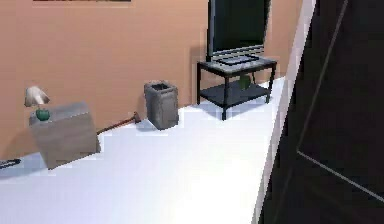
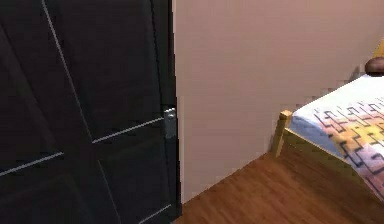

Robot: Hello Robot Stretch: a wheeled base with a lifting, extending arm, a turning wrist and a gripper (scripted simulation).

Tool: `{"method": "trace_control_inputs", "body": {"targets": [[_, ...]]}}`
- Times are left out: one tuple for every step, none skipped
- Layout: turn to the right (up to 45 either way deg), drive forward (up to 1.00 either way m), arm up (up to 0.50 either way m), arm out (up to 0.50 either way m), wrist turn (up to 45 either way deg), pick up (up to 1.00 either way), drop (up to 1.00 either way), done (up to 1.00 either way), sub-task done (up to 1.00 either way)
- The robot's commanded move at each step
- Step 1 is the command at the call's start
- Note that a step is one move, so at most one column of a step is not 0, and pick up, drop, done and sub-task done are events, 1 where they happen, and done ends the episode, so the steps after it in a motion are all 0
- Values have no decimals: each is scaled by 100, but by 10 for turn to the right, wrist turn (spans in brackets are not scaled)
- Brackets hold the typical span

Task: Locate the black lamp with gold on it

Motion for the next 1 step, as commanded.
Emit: {"method": "trace_control_inputs", "body": {"targets": [[0, 70, 0, 0, 0, 0, 0, 0, 0]]}}
